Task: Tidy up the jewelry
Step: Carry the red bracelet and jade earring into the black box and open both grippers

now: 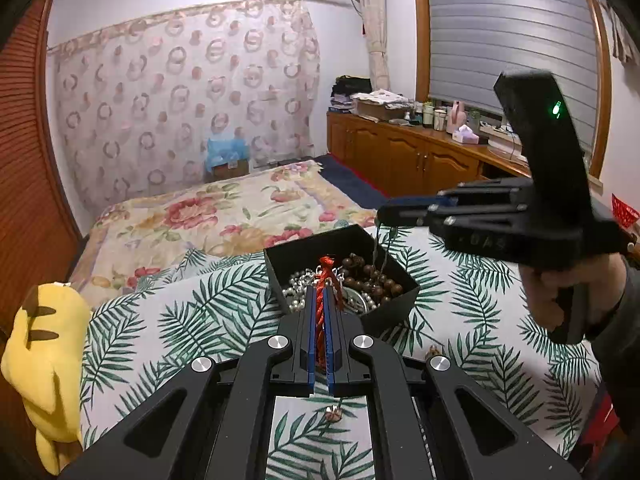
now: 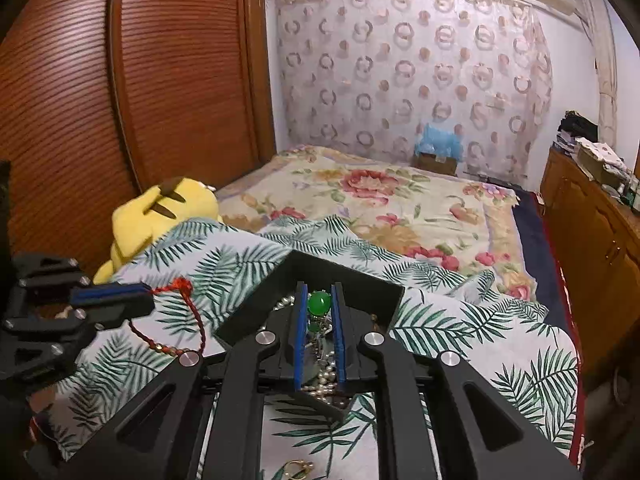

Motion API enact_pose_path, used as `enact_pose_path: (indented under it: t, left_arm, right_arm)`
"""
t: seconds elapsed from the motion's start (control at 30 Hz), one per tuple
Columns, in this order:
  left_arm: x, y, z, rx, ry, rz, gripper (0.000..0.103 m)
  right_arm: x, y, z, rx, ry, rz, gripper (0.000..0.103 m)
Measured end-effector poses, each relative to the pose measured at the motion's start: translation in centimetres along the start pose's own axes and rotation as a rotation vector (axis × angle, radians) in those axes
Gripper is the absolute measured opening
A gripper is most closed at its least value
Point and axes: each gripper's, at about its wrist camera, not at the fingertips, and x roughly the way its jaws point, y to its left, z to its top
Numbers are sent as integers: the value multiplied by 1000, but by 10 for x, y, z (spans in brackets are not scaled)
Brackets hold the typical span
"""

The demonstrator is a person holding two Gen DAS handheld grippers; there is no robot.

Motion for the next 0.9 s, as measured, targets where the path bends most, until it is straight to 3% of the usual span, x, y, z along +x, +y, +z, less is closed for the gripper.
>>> enact_pose_path:
  t: [0.4,0.9]
  left_arm:
    - [28,-6,14,-26,7,-5,3]
    - [60,-6,27,-91,17,-27,3]
  right_arm:
    - [-7,-22,-24,23,20,-32,17]
    - [-19,-21,-70,32,47,-29,17]
